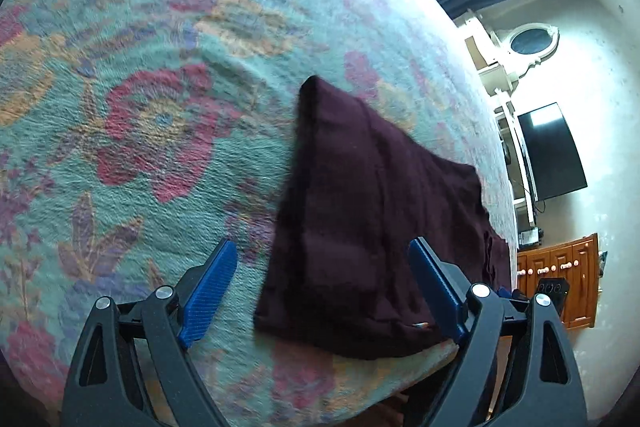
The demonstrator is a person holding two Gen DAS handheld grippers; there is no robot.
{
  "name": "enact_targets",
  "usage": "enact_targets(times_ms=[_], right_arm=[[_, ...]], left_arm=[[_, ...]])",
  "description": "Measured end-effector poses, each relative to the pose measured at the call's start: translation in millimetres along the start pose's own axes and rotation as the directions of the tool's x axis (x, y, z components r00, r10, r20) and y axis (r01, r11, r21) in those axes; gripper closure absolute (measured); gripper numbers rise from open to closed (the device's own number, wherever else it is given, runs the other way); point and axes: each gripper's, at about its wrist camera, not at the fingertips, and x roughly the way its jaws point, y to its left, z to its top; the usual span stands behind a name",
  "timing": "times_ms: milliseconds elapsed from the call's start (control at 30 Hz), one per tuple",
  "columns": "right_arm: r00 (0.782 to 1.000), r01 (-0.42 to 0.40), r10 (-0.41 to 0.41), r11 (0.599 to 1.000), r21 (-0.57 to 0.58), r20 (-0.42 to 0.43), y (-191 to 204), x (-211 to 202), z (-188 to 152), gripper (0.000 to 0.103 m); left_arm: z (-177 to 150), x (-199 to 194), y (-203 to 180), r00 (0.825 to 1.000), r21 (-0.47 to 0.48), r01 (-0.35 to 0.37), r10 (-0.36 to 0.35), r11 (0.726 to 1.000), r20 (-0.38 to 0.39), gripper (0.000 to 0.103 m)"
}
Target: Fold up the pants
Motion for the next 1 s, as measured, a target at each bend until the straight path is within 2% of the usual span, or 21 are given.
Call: enact_targets(times_ms=[100, 200, 300, 367, 400, 433, 467, 500, 700, 767, 1000], right_arm=[[1.0, -0.005, 0.005, 1.0, 0.007, -0.002, -1, 3, -2, 0.059], [1.0, -0.007, 0.007, 1.0, 0.01, -0.015, 0, 9, -6, 0.059], [0.999, -0.01, 0.01, 1.0, 0.011, -0.033, -1, 16, -8, 0.058], [0.999, -0.003, 0.003, 1.0, 0.004, -0.044, 1, 19, -10, 0.058], [0.999, -0.002, 0.002, 1.0, -0.001, -0.049, 2, 20, -11, 0.058], [0.999, -0.003, 0.003, 1.0, -0.004, -0.053, 2, 21, -12, 0.058], [0.998, -0.005, 0.005, 1.0, -0.004, -0.055, 3, 23, -12, 0.058], [0.998, -0.007, 0.007, 1.0, -0.002, -0.056, 4, 24, -13, 0.058], [0.999, -0.009, 0.009, 1.0, 0.003, -0.047, 8, 29, -16, 0.054], [0.999, 0.001, -0.001, 1.0, -0.004, -0.038, 10, 27, -15, 0.054], [1.0, -0.006, 0.006, 1.0, -0.007, 0.004, 16, 6, -9, 0.054]], left_arm=[[5, 3, 5, 0.998, -0.018, 0.051, -0.051, 0.999, -0.021, 0.018], [6, 11, -2, 0.988, -0.033, 0.135, -0.137, 0.99, -0.065, 0.019], [4, 19, -8, 0.991, 0.001, 0.11, -0.109, 0.994, -0.077, 0.02], [6, 17, -1, 0.985, -0.039, 0.155, -0.158, 0.987, -0.07, 0.02], [8, 16, 6, 0.979, -0.072, 0.191, -0.195, 0.979, -0.059, 0.023], [9, 16, 10, 0.979, -0.081, 0.195, -0.2, 0.977, -0.052, 0.031], [9, 18, 12, 0.986, -0.073, 0.15, -0.155, 0.986, -0.063, 0.058], [9, 21, 13, 0.989, -0.072, 0.121, -0.126, 0.99, -0.072, 0.068], [6, 12, -2, 0.992, -0.064, 0.112, -0.115, 0.992, -0.046, 0.084], [6, 5, -13, 0.994, -0.059, 0.105, -0.107, 0.993, -0.027, 0.086], [4, -21, -101, 0.991, 0.077, 0.13, -0.133, 0.989, 0.034, 0.087]])
